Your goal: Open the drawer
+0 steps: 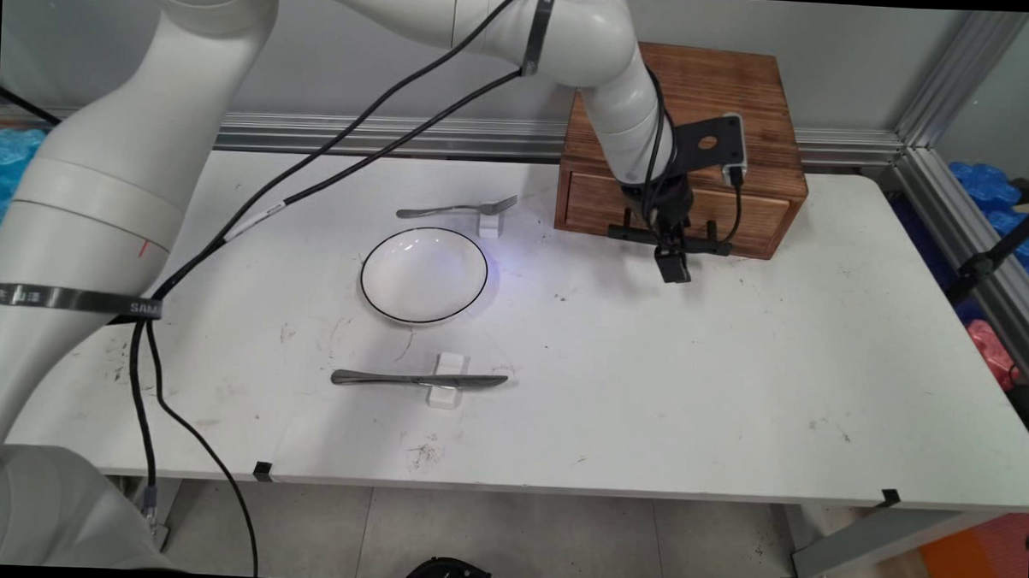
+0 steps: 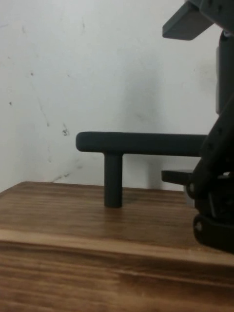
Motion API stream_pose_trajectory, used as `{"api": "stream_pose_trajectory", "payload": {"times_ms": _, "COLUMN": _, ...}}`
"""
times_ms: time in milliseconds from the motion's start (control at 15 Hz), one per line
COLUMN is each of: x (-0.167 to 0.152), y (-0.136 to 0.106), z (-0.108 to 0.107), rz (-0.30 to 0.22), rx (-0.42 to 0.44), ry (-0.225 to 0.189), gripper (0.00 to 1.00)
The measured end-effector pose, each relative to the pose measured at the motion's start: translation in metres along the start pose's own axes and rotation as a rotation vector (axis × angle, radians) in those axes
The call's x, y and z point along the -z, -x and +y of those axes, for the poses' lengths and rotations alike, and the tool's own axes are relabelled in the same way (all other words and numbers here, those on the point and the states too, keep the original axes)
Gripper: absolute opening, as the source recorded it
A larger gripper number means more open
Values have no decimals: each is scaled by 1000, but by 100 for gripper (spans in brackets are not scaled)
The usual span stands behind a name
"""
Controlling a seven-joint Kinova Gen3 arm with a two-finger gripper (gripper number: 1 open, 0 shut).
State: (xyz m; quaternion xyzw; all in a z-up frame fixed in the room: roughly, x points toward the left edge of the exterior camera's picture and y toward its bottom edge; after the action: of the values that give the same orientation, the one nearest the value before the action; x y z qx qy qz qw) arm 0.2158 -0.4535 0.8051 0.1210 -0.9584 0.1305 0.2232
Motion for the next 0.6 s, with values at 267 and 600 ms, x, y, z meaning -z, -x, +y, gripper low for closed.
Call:
{"api": "stream_pose_trajectory", "payload": {"times_ms": 267, "x": -7, "y": 4, "z": 0, "rz": -10, "rx": 6, "ry": -2, "gripper": 100}}
{"api": "stream_pose_trajectory", "payload": {"times_ms": 600, "x": -17, "y": 11, "z": 1, "rz": -25, "rx": 15, "ry": -3, "gripper": 100}}
